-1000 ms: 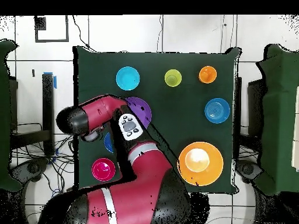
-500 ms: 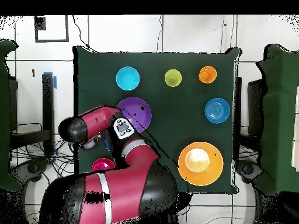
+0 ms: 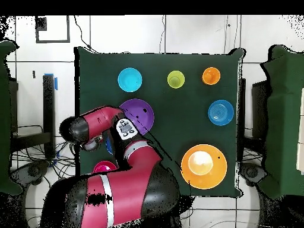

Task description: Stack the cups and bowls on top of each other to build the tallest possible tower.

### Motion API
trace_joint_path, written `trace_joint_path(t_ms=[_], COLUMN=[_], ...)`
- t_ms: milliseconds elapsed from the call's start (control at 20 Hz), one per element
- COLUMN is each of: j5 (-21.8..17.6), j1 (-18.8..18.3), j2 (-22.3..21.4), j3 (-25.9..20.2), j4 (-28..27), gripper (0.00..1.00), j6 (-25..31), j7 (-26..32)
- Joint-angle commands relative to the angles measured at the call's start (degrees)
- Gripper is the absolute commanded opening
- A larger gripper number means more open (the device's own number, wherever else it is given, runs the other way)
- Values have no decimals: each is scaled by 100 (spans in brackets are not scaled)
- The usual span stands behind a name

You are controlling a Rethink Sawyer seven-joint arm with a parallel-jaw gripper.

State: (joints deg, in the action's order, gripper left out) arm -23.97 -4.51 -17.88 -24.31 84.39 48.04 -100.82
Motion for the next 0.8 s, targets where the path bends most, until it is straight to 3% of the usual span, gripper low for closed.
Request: trace_joint_path(t_ms=[50,200,800], j5=[-237,-277,-178], j1=[155,319,647], j2=[476,373,821], j3=[301,353,472], j4=[-99,-83,-779], gripper=[100,100,100], j6=[-933,-961,-1028], j7=[-727,-842,-839])
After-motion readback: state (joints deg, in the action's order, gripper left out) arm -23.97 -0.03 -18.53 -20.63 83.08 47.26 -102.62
